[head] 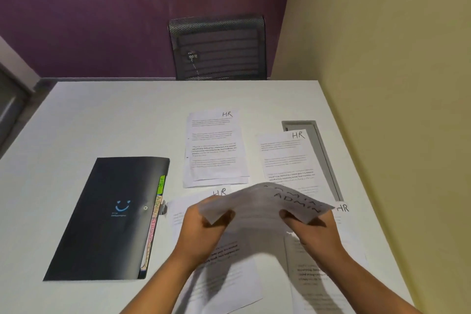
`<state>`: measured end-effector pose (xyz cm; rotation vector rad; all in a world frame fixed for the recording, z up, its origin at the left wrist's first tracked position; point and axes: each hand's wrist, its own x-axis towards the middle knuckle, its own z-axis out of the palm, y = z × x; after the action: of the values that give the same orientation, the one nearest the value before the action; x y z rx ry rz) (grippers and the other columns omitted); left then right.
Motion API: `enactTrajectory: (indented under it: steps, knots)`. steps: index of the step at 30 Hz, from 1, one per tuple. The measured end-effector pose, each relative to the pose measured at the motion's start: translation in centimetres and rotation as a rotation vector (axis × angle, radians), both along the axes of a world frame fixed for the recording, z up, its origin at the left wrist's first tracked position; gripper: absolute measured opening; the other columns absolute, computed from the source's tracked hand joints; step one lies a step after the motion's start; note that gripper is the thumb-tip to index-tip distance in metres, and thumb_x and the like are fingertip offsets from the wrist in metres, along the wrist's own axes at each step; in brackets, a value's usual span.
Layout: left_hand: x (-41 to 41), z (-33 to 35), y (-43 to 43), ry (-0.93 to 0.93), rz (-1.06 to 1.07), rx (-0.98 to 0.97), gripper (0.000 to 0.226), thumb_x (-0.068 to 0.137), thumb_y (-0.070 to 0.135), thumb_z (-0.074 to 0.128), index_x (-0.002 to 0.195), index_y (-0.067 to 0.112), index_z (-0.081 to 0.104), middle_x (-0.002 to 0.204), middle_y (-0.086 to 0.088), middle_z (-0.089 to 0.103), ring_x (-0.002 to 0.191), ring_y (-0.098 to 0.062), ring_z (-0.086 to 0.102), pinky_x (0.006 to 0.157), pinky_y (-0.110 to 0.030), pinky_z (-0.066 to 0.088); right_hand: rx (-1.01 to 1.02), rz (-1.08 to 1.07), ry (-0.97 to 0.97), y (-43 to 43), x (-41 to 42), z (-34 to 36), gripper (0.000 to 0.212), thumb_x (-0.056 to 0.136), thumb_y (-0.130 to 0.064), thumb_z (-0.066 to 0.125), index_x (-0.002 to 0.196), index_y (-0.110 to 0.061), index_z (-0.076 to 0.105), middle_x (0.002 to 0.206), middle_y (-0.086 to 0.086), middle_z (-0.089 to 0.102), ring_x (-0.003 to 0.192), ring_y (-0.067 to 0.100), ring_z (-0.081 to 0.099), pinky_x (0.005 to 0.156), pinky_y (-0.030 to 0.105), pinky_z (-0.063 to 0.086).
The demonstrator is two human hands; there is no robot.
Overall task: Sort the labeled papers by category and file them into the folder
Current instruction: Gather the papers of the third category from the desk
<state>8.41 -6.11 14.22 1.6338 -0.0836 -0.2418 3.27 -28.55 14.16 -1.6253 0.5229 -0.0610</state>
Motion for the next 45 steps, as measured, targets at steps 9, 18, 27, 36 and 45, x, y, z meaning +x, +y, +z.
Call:
enactTrajectory:
  steps: [9, 18, 27, 36, 45]
  knots:
    - [1.2, -3.1, -0.1, 0.135, 0.028, 0.066, 0.037, 0.085, 0.006, 0.075, 0.103, 0.036, 0.064, 0.098, 0.025, 0.074, 0.095, 0.004, 0.068, 0.083, -0.017, 0.054, -0.027, 0.131, 0.099, -0.5, 1.1, -2.2, 0.039, 0.079, -0.008, 0.081, 0.096, -0.036, 0.059, 0.096, -0.015, 0.07, 0.09, -0.003, 0.066, 0.071, 0.013, 0.051]
    - [4.8, -3.1, -0.5, 0.216, -0.019, -0.007, 0.02, 0.085, 0.015, 0.074, 0.105, 0.013, 0.074, 0.101, 0.002, 0.078, 0.096, -0.015, 0.074, 0.079, -0.031, 0.06, -0.149, 0.166, 0.129, -2.9, 3.4, -4.0, 0.015, 0.091, -0.014, 0.069, 0.102, -0.022, 0.075, 0.095, -0.014, 0.078, 0.088, 0.005, 0.073, 0.072, 0.024, 0.059]
    - [12.3, -7.4, -0.2, 0.445, 0.081, 0.555, 0.063, 0.091, 0.061, 0.054, 0.081, 0.0, 0.068, 0.082, -0.011, 0.074, 0.076, -0.026, 0.07, 0.072, -0.038, 0.056, 0.06, -0.004, 0.335, -5.8, 7.9, -7.8, 0.02, 0.094, -0.008, 0.065, 0.113, -0.005, 0.072, 0.098, 0.007, 0.079, 0.086, 0.025, 0.077, 0.084, 0.046, 0.06]
    - [18.2, -10.7, 1.8, 0.365, 0.283, 0.983, 0.064, 0.085, 0.054, 0.064, 0.121, 0.001, 0.055, 0.125, -0.017, 0.053, 0.109, -0.036, 0.059, 0.077, -0.034, 0.045, 0.059, -0.114, 0.546, -8.2, 11.9, -11.6, 0.034, 0.094, -0.003, 0.065, 0.062, -0.009, 0.054, 0.036, 0.0, 0.045, 0.025, 0.007, 0.032, 0.033, 0.013, 0.03]
    - [20.1, -12.0, 0.0, 0.504, 0.362, 0.967, 0.092, 0.07, 0.041, 0.086, 0.132, -0.006, 0.038, 0.135, -0.024, 0.048, 0.117, -0.041, 0.057, 0.088, -0.044, 0.051, -0.039, -0.116, 0.551, -8.5, 11.7, -14.0, 0.037, 0.091, -0.017, 0.071, 0.064, -0.009, 0.048, 0.043, -0.001, 0.047, 0.031, 0.008, 0.032, 0.041, 0.02, 0.027]
